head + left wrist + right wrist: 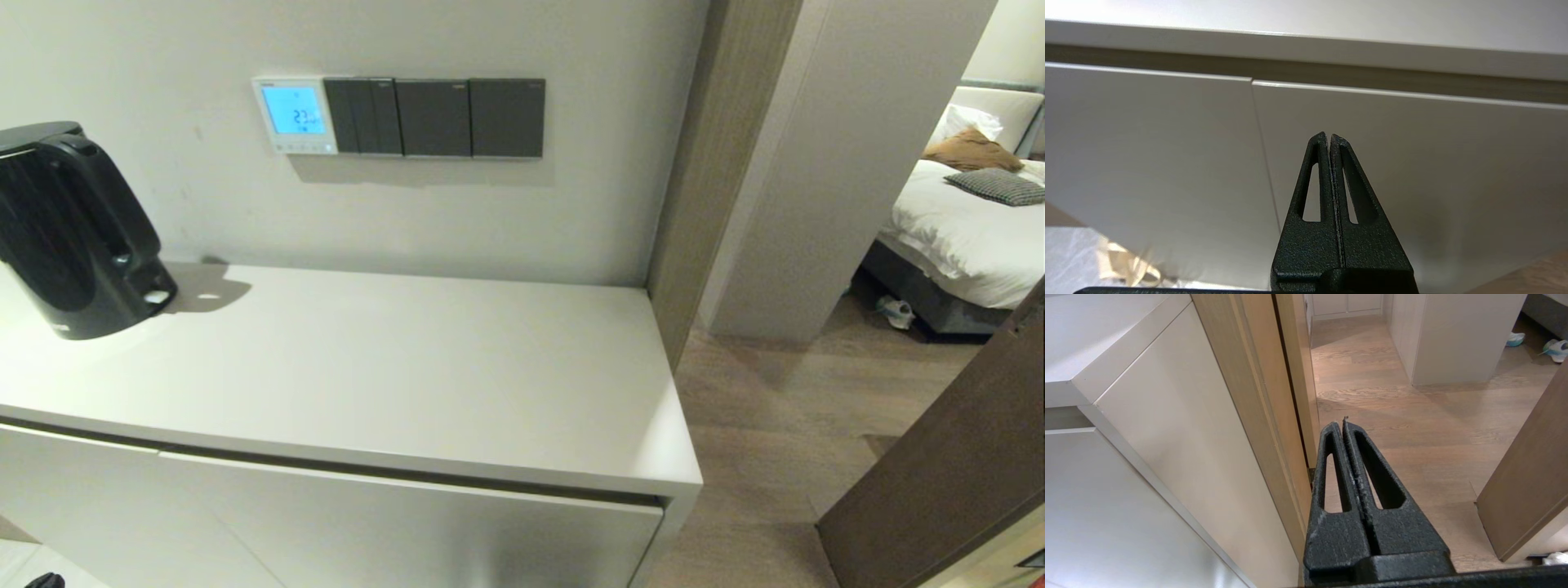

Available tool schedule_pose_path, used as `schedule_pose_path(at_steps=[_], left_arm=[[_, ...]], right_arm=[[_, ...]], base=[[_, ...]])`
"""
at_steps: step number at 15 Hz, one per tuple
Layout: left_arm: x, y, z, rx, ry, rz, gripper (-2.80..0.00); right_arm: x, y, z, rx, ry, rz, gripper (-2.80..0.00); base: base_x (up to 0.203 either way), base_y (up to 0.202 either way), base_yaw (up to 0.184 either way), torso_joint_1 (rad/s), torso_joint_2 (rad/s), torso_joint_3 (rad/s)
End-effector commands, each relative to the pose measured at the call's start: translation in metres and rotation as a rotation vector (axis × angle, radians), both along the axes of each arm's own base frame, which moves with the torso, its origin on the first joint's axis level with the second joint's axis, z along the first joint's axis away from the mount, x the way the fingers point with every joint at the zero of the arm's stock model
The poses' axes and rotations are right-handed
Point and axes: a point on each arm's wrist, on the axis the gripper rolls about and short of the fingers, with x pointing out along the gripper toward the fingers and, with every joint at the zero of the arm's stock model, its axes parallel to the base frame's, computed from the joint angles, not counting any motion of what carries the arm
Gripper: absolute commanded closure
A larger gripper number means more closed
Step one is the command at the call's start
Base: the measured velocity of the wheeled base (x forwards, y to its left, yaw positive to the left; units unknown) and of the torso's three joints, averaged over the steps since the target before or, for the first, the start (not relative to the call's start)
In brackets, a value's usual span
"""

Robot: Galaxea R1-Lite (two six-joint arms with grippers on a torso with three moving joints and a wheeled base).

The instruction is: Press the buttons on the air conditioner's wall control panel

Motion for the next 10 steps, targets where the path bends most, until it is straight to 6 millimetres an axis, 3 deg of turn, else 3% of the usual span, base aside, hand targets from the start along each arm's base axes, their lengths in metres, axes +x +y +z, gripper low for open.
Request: schedule_pose_path(at_steps=[1,10], left_arm=[[-0.0061,0.0002,-0.0068,0.008,-0.015,0.023,0.00],[-0.0105,0.0016,-0.0153,0.115,0.037,0.079,0.00]], right_arm=[[0.0002,0.0000,-0.0004,0.000,0.003,0.001,0.00],[0.0002,0.0000,-0.0004,0.000,0.003,0.001,0.00]], base=[[0.000,0.000,0.000,0.000,0.00,0.000],[0.000,0.000,0.000,0.000,0.00,0.000]])
